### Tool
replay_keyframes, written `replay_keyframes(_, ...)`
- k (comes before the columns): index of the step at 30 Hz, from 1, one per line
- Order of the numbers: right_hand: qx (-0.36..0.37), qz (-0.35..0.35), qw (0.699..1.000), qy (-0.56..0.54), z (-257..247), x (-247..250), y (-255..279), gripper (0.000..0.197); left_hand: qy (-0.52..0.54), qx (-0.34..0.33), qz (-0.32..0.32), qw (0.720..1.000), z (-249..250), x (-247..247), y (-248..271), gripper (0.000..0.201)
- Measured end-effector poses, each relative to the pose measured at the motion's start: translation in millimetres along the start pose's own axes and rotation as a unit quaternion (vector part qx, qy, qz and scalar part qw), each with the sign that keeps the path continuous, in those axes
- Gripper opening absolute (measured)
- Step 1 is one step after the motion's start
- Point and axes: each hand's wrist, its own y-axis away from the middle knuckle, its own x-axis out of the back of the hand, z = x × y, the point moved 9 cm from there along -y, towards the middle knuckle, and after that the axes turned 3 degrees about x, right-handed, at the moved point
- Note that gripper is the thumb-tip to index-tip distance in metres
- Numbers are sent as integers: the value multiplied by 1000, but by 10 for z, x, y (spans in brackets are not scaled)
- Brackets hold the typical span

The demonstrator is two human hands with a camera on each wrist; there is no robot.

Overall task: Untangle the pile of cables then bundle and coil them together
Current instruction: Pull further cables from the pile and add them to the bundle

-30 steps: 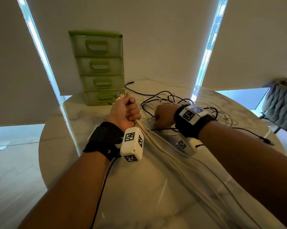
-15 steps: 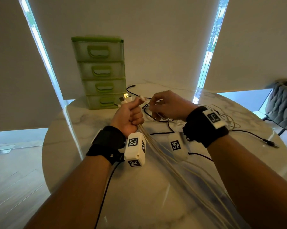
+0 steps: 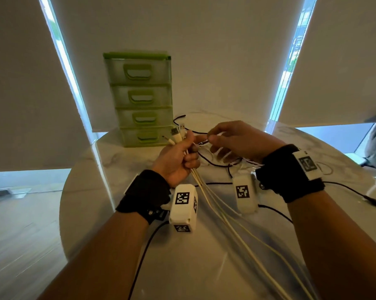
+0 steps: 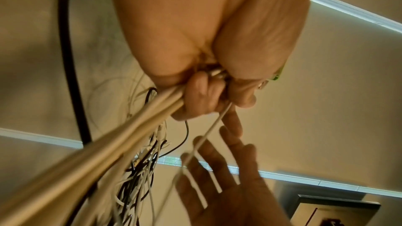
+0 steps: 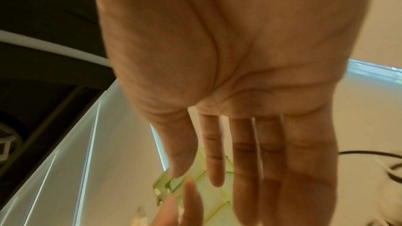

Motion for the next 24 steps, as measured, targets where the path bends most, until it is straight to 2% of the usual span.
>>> replay_keyframes(2,46,19,998,41,-184,24,-73,30,-20,-2,8,1000,-3,9,4,35)
replay_keyframes(5,97,14,995,-12,-390,-131,-179,33,-42,2,-9,999,-1,-32,21,36)
replay_keyframes(10,115,0,990,-79,-468,-271,-221,31,3,17,-39,999,-2,-99,54,51)
replay_keyframes(16,139,6,985,-105,-483,-229,-181,31,77,26,-144,986,52,-255,122,52)
replay_keyframes(24,185,-12,979,-88,-614,-263,-124,32,63,39,-181,981,30,-333,223,58)
